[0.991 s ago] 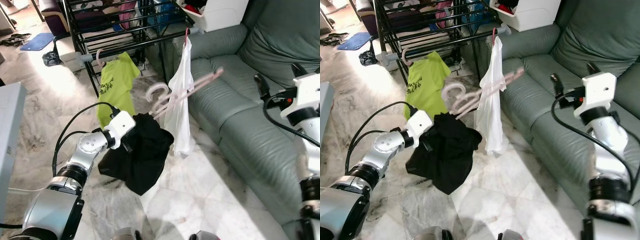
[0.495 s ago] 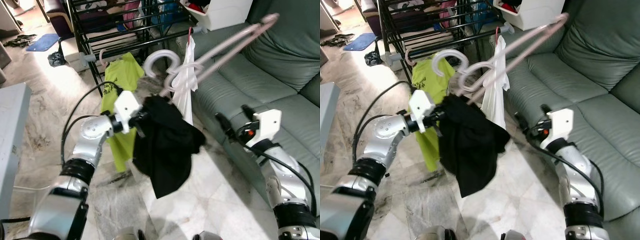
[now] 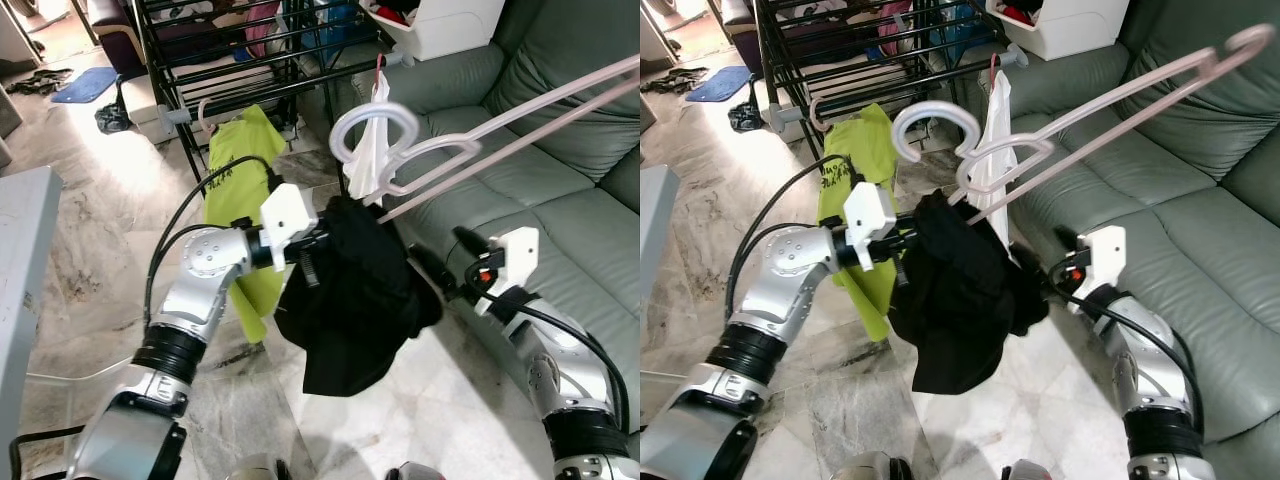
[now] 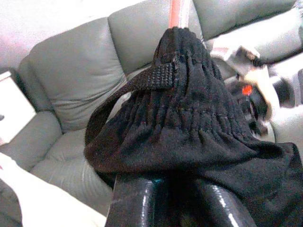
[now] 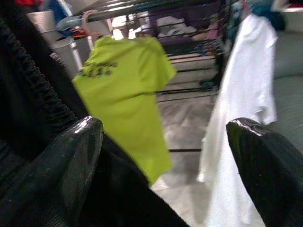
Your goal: Hang hanger
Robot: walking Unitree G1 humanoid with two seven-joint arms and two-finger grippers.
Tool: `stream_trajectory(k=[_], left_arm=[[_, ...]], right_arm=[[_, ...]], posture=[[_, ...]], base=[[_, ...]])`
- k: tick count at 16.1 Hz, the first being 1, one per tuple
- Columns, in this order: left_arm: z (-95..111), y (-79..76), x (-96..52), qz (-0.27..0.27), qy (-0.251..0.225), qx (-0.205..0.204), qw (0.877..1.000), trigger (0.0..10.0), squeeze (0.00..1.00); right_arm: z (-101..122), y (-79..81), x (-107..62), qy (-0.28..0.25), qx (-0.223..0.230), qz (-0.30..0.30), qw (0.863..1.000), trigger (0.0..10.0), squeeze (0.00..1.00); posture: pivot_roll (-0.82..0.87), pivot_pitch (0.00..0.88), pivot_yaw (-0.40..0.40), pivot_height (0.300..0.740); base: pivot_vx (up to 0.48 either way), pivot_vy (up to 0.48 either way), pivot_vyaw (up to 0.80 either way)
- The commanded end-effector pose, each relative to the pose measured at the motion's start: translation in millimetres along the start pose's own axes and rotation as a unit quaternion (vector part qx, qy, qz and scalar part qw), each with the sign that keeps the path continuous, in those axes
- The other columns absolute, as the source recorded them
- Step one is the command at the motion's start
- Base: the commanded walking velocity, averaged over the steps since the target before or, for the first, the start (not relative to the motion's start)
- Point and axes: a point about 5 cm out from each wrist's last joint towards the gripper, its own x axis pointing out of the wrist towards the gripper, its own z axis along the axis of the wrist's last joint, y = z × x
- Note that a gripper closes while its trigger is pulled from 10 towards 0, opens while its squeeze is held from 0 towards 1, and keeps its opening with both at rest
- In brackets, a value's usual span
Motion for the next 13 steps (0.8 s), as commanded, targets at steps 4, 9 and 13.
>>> stream_trajectory(k=[4, 9, 13], left_arm=[[23.9, 3.4, 8.2, 0.003, -0.036, 0.015, 0.999, 0.0, 0.00], [18.1, -2.7, 5.6, -0.001, -0.021, 0.012, 1.000, 0.0, 0.00], [40.7, 3.6, 15.5, 0.012, -0.065, 0.004, 0.998, 0.0, 0.00]], right_arm=[[-14.0, 12.0, 3.0, 0.030, 0.030, 0.038, 0.998, 10.0, 0.00], [-2.6, -1.6, 2.1, 0.002, 0.015, -0.011, 1.000, 10.0, 0.00], [-66.1, -2.0, -19.5, 0.201, 0.057, -0.020, 0.978, 10.0, 0.00]], posture=[[-0.04, 0.000, 0.098, 0.740], [-0.05, 0.000, 0.098, 0.740], [-0.04, 0.000, 0.087, 0.740]], base=[[0.000, 0.000, 0.00], [0.000, 0.000, 0.00], [0.000, 0.000, 0.00]])
